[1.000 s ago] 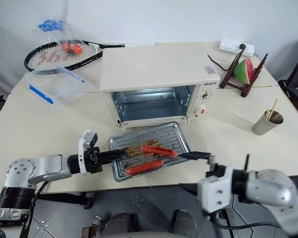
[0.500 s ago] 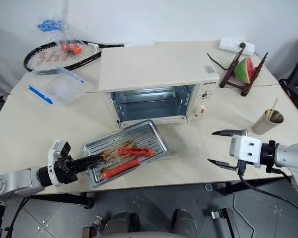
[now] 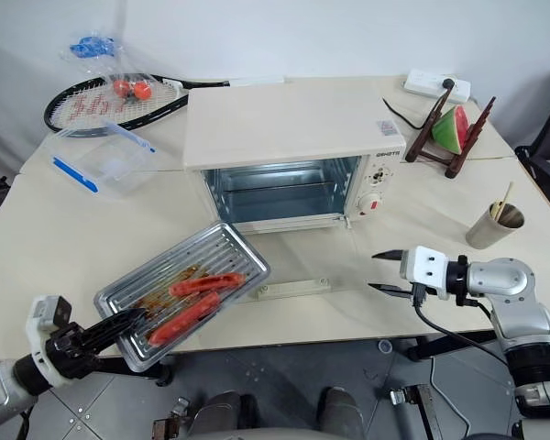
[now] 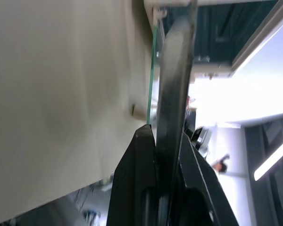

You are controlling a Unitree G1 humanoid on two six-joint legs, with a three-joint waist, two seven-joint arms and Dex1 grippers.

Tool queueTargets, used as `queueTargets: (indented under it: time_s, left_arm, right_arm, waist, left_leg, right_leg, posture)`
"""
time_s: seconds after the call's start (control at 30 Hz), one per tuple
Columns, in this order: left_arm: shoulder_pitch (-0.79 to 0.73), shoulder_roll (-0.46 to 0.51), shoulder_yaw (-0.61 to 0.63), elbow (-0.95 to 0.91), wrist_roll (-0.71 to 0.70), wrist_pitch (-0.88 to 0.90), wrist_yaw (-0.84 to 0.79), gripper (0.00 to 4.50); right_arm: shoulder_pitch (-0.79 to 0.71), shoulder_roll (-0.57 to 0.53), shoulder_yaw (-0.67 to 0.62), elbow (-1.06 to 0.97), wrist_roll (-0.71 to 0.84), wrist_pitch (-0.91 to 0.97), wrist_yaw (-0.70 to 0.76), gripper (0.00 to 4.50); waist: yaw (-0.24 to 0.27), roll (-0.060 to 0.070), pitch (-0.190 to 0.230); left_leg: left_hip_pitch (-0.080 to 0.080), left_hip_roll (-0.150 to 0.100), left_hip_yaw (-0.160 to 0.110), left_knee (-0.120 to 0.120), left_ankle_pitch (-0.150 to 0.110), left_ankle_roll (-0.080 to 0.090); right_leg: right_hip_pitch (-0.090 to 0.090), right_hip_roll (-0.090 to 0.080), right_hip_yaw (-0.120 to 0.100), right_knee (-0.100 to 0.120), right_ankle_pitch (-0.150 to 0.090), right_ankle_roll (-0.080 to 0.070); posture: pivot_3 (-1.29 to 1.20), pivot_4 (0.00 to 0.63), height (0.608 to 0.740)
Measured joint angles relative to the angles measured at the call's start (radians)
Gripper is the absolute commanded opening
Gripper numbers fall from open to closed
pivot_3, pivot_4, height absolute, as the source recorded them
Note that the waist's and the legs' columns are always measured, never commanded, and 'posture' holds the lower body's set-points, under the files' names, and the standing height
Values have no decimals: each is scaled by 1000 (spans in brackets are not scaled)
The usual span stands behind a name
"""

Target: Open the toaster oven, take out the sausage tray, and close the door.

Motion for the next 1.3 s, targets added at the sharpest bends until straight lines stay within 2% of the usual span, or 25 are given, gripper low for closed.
queueTargets:
  time_s: [0.13, 0.17, 0.43, 0.83, 1.1, 1.3]
  left_arm:
    - [70, -32, 45, -64, 0, -32, 0, 0]
    - [84, -39, 55, -77, 0, -36, 0, 0]
    - [242, -122, 104, -201, -1, -140, -3, 0]
    - [380, -201, 129, -269, -1, -239, -12, 0]
    - [382, -222, 194, -253, -1, -252, 8, 0]
    - [364, -223, 228, -207, -1, -237, 24, 0]
  right_arm:
    - [-41, 20, 15, 58, -16, -33, 6, 227]
    - [-45, 23, 21, 68, -18, -39, 7, 46]
    - [-124, 70, 40, 169, -42, -87, 15, 46]
    - [-143, 114, 45, 181, -47, -98, 34, 46]
    - [-105, 191, 65, 73, 27, -1, 64, 46]
    - [-99, 194, 56, -81, 102, 132, 57, 46]
  waist:
    - [-10, 0, 0]
    - [-11, 0, 0]
    - [-24, 0, 0]
    - [-24, -1, 0]
    - [-23, 0, 0]
    - [-23, 0, 0]
  left_leg:
    - [0, 0, 0, 0, 0, 0]
    - [0, 0, 0, 0, 0, 0]
    - [0, 0, -1, 0, 0, 0]
    - [0, 0, -2, 0, -1, 0]
    - [0, 0, -5, 0, -1, 0]
    - [0, 1, -6, 0, -2, 0]
  right_leg:
    - [0, 0, 0, 0, 0, 0]
    - [0, 0, 0, 0, 0, 0]
    - [0, 0, 0, -1, -1, -1]
    - [0, 0, 0, -4, -1, -2]
    - [0, 0, 0, -4, -1, -2]
    - [0, 0, 0, -4, -1, -3]
  posture:
    - [0, 150, 740]
    - [0, 150, 740]
    - [0, 150, 740]
    - [0, 150, 740]
    - [0, 150, 740]
    - [0, 150, 740]
